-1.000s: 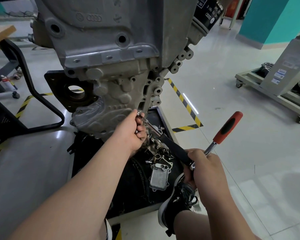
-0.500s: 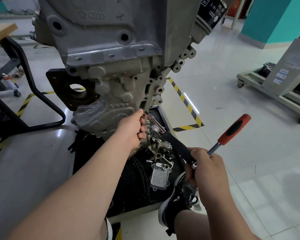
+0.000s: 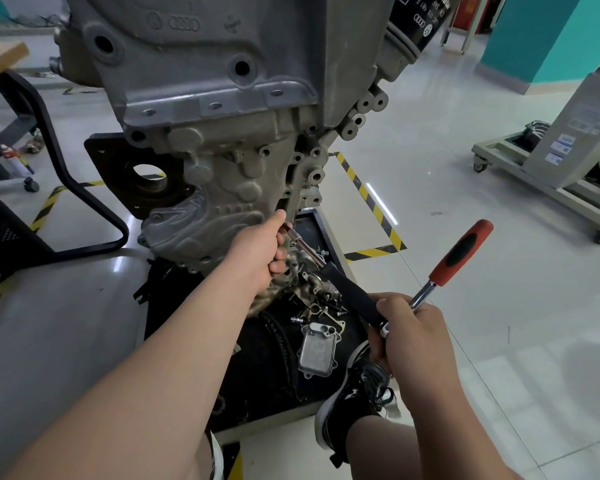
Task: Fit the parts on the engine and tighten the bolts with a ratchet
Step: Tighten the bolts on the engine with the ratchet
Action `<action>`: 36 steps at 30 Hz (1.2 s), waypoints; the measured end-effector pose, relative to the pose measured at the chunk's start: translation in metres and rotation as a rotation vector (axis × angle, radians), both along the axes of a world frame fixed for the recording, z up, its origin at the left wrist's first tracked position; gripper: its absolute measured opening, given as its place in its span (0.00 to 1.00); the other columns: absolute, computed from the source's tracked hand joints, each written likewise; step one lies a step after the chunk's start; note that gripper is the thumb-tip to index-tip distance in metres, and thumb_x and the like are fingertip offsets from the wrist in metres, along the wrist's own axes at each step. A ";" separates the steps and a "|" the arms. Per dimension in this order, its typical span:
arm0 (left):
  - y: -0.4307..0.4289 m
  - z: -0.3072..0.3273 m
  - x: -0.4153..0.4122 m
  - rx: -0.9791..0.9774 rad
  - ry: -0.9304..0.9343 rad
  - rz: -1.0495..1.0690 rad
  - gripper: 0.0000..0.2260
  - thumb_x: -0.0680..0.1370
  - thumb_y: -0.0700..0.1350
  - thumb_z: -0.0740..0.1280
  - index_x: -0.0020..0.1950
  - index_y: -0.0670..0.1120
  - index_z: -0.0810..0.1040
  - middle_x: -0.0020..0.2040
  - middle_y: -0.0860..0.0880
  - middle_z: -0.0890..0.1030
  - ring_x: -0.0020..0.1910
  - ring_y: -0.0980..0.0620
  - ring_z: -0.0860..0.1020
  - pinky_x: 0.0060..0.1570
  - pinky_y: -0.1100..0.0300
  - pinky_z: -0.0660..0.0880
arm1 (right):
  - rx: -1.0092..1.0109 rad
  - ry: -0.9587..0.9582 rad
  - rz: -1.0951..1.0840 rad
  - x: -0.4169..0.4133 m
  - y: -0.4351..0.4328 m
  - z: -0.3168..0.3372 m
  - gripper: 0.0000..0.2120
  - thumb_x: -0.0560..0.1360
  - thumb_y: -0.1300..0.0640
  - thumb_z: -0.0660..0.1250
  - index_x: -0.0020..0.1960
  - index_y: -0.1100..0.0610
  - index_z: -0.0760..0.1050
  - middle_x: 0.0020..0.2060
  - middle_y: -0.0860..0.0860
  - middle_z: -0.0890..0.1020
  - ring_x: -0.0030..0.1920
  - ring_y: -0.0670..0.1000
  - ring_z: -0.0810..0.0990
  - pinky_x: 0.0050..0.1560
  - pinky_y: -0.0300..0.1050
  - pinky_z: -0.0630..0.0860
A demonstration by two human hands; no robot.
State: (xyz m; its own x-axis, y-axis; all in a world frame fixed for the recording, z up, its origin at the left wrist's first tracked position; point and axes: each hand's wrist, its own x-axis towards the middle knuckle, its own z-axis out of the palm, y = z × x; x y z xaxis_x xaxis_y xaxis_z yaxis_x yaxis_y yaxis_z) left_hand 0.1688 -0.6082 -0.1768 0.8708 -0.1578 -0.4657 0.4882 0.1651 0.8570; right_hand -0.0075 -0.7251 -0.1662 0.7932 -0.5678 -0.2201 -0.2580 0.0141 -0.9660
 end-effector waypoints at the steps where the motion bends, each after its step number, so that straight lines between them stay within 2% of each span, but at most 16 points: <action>1: 0.000 -0.001 0.000 0.029 -0.016 -0.005 0.11 0.80 0.50 0.66 0.41 0.46 0.74 0.27 0.54 0.68 0.18 0.59 0.62 0.16 0.68 0.55 | -0.015 -0.008 0.009 0.000 0.000 0.000 0.14 0.64 0.51 0.58 0.38 0.41 0.82 0.22 0.49 0.76 0.23 0.49 0.72 0.26 0.41 0.69; 5: -0.002 -0.003 0.001 0.079 -0.055 -0.023 0.11 0.80 0.50 0.66 0.42 0.45 0.75 0.28 0.53 0.67 0.19 0.59 0.62 0.16 0.68 0.56 | -0.059 -0.024 0.001 -0.001 0.000 -0.002 0.16 0.73 0.59 0.60 0.38 0.44 0.82 0.20 0.50 0.73 0.21 0.49 0.70 0.21 0.36 0.66; 7: -0.006 -0.001 0.003 0.077 -0.075 -0.013 0.10 0.79 0.51 0.67 0.45 0.44 0.76 0.26 0.54 0.68 0.19 0.59 0.62 0.17 0.68 0.56 | 0.007 -0.018 -0.050 -0.001 0.001 -0.004 0.12 0.72 0.57 0.61 0.38 0.50 0.83 0.21 0.49 0.74 0.22 0.49 0.71 0.23 0.37 0.68; 9: -0.013 0.001 0.005 0.068 -0.097 0.006 0.11 0.79 0.52 0.67 0.46 0.44 0.76 0.27 0.53 0.67 0.20 0.58 0.61 0.17 0.67 0.56 | 0.086 -0.012 -0.096 0.000 0.004 -0.005 0.13 0.68 0.53 0.60 0.39 0.51 0.84 0.23 0.48 0.76 0.24 0.48 0.73 0.27 0.41 0.71; 10: -0.017 0.002 0.006 0.059 -0.111 0.018 0.11 0.79 0.52 0.67 0.45 0.44 0.77 0.27 0.53 0.66 0.20 0.58 0.61 0.17 0.67 0.55 | 0.112 -0.011 -0.115 0.001 0.005 -0.007 0.14 0.70 0.54 0.59 0.39 0.50 0.84 0.23 0.48 0.76 0.24 0.47 0.73 0.28 0.42 0.71; 13: -0.032 0.003 0.005 0.016 -0.145 0.063 0.11 0.80 0.50 0.66 0.44 0.44 0.79 0.26 0.54 0.66 0.19 0.58 0.60 0.18 0.68 0.54 | 0.156 -0.017 -0.158 0.000 0.010 -0.009 0.15 0.74 0.59 0.58 0.42 0.52 0.84 0.23 0.49 0.74 0.23 0.47 0.72 0.24 0.40 0.70; 16: -0.046 0.004 0.004 -0.048 -0.148 0.054 0.09 0.81 0.48 0.63 0.48 0.44 0.79 0.27 0.54 0.65 0.19 0.58 0.59 0.18 0.69 0.53 | 0.156 -0.029 -0.179 0.003 0.013 -0.006 0.14 0.72 0.56 0.58 0.43 0.52 0.83 0.22 0.50 0.72 0.22 0.47 0.70 0.22 0.38 0.68; 19: -0.055 0.007 0.006 -0.114 -0.110 0.049 0.08 0.82 0.46 0.62 0.51 0.46 0.79 0.30 0.54 0.64 0.19 0.59 0.59 0.17 0.69 0.54 | 0.161 -0.030 -0.171 0.010 0.013 0.000 0.15 0.74 0.56 0.57 0.42 0.50 0.83 0.21 0.51 0.72 0.21 0.48 0.69 0.22 0.38 0.68; 22: -0.056 0.010 0.011 -0.246 -0.003 0.076 0.08 0.82 0.49 0.62 0.47 0.50 0.78 0.30 0.55 0.63 0.18 0.60 0.58 0.15 0.67 0.53 | 0.170 -0.067 -0.141 0.017 0.016 0.005 0.15 0.76 0.60 0.56 0.44 0.53 0.82 0.21 0.52 0.70 0.20 0.47 0.68 0.21 0.34 0.66; 29: -0.053 0.012 0.015 -0.352 0.110 0.104 0.07 0.81 0.50 0.64 0.45 0.49 0.76 0.25 0.56 0.64 0.17 0.59 0.59 0.14 0.67 0.53 | 0.119 -0.082 -0.138 0.021 0.023 0.006 0.14 0.76 0.62 0.57 0.45 0.54 0.82 0.21 0.51 0.72 0.19 0.45 0.68 0.19 0.33 0.64; 36: -0.054 0.012 0.015 -0.380 0.133 0.084 0.06 0.81 0.50 0.64 0.53 0.49 0.76 0.29 0.55 0.63 0.17 0.60 0.60 0.14 0.67 0.53 | 0.139 -0.086 -0.167 0.021 0.028 0.004 0.14 0.76 0.64 0.57 0.45 0.54 0.81 0.21 0.52 0.73 0.19 0.45 0.69 0.19 0.34 0.65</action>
State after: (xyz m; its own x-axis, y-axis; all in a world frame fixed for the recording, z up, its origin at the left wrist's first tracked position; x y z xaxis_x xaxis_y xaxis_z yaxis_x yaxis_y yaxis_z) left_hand 0.1839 -0.6623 -0.1649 0.8239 -0.2710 -0.4978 0.5623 0.5014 0.6576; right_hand 0.0138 -0.6969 -0.1623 0.7096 -0.6622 -0.2408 -0.1577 0.1838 -0.9702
